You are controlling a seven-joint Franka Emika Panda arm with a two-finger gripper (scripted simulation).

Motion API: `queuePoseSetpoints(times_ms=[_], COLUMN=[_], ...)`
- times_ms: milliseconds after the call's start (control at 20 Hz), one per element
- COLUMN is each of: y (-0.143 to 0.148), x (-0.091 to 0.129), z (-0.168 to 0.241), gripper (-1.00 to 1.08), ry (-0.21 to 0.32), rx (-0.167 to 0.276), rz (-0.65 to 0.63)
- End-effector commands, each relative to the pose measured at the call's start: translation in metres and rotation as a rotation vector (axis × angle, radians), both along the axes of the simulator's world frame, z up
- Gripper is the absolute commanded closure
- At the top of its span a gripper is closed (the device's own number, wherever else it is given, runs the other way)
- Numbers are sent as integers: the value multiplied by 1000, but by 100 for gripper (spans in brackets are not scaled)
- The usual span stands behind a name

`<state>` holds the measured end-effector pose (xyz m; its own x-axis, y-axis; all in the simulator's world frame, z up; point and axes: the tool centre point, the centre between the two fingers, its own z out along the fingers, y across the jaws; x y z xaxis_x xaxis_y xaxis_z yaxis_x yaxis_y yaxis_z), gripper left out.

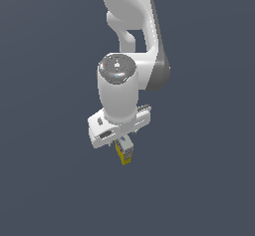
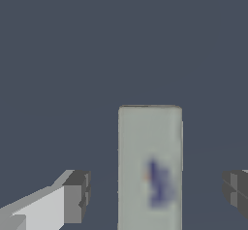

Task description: Pick up the object and move it to a goal position.

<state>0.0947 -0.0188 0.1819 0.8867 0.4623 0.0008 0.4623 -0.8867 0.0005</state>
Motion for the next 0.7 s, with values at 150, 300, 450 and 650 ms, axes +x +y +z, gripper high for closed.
queuePoseSetpoints(times_ms=[150,300,450,650], y=[0,0,0,0], x=[-1,0,1,1], z=[-25,-31,-30,-30], gripper=[-92,-92,-92,108], ry=[1,1,1,1], rx=[0,0,0,0], rz=[2,2,2,2])
